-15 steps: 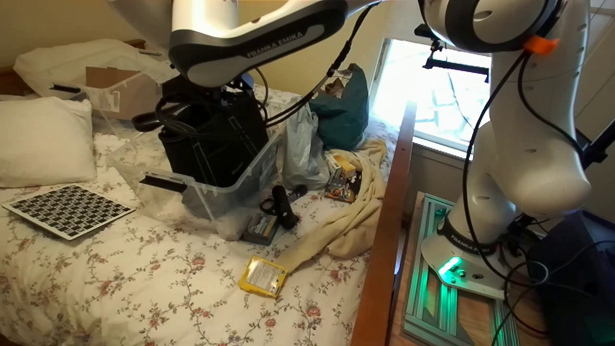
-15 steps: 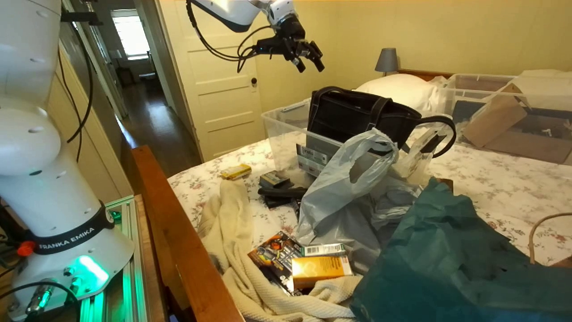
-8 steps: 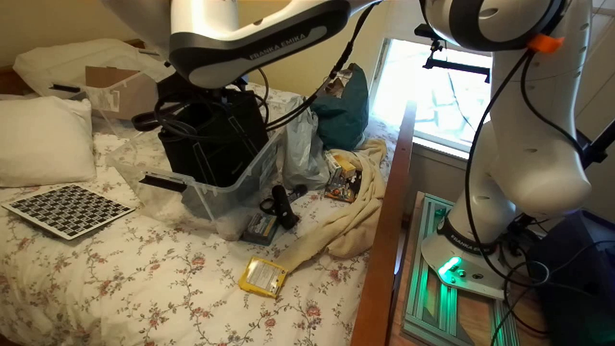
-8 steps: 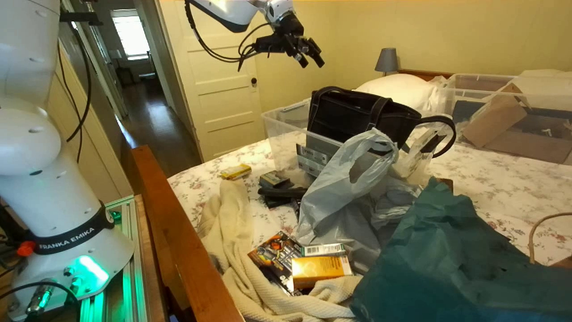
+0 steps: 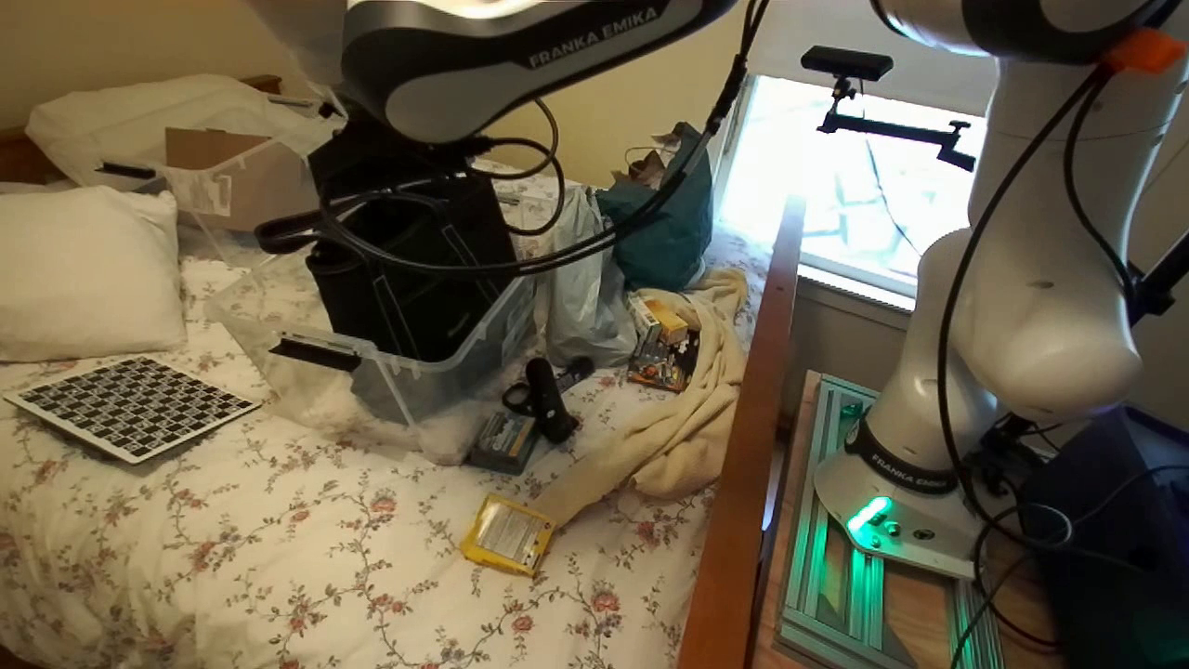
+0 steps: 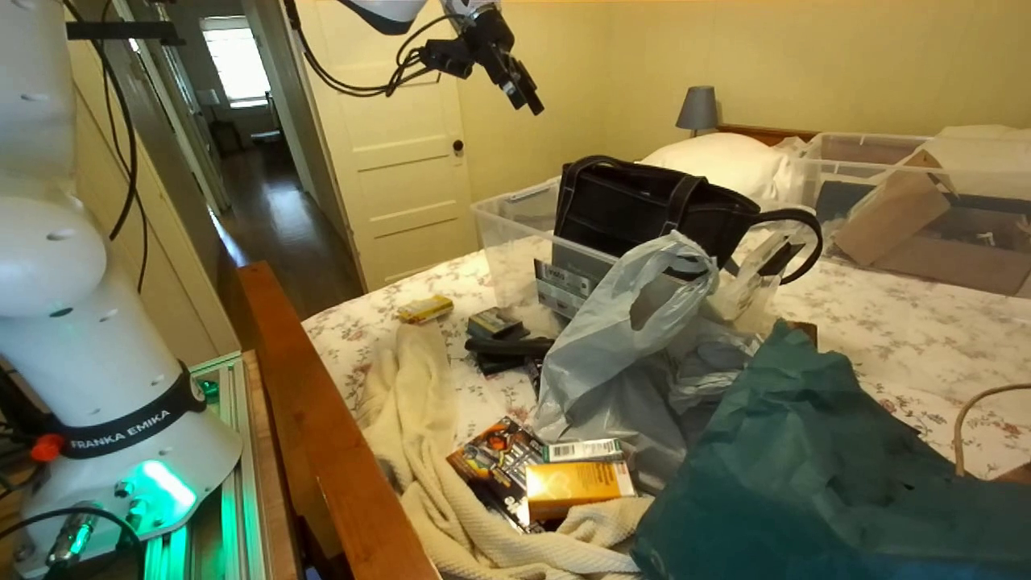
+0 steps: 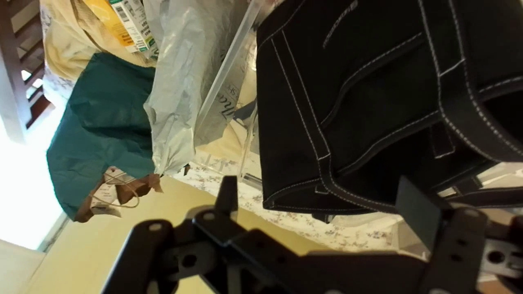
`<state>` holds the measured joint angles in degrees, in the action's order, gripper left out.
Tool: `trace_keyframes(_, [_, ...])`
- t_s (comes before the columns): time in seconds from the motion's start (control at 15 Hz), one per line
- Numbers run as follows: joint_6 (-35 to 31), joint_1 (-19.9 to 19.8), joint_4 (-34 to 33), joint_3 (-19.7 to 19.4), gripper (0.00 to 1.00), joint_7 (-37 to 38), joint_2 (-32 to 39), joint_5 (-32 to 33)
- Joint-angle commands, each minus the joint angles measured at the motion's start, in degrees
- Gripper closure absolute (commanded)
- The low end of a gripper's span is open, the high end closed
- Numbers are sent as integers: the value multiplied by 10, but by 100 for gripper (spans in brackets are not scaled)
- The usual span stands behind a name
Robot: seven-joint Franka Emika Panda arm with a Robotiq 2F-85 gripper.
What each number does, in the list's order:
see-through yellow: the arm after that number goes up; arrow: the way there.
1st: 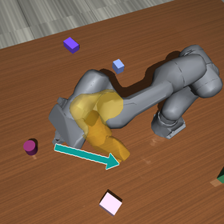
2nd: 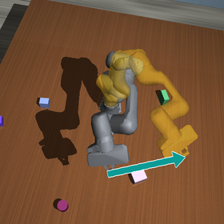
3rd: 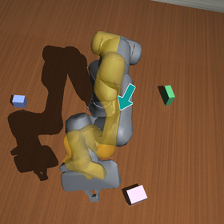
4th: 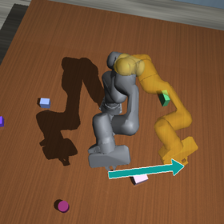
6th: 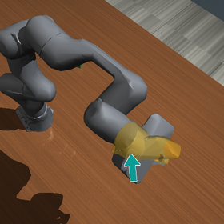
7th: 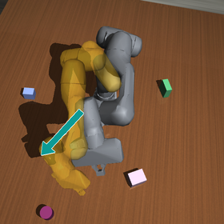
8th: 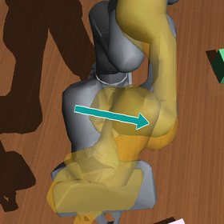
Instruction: Pick up the yellow plastic from the bed and put it in the bag
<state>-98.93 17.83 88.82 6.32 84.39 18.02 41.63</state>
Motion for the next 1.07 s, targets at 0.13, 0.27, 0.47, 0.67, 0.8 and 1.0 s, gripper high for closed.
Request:
trace_keyframes(0.13, [-142, -32, 81, 18, 0, -102, -49, -88])
trace_keyframes(0.27, [-203, -38, 92, 18, 0, -139, -42, -123])
trace_keyframes(0.47, [-249, -51, 104, 17, 0, -208, -28, -218])
trace_keyframes(0.67, [-226, -60, 115, 20, 0, -292, -21, -315])
trace_keyframes(0.8, [-197, -62, 121, 20, 0, -350, -18, -359])
trace_keyframes(1.0, [-173, -48, 146, 15, 0, -413, -27, -349])
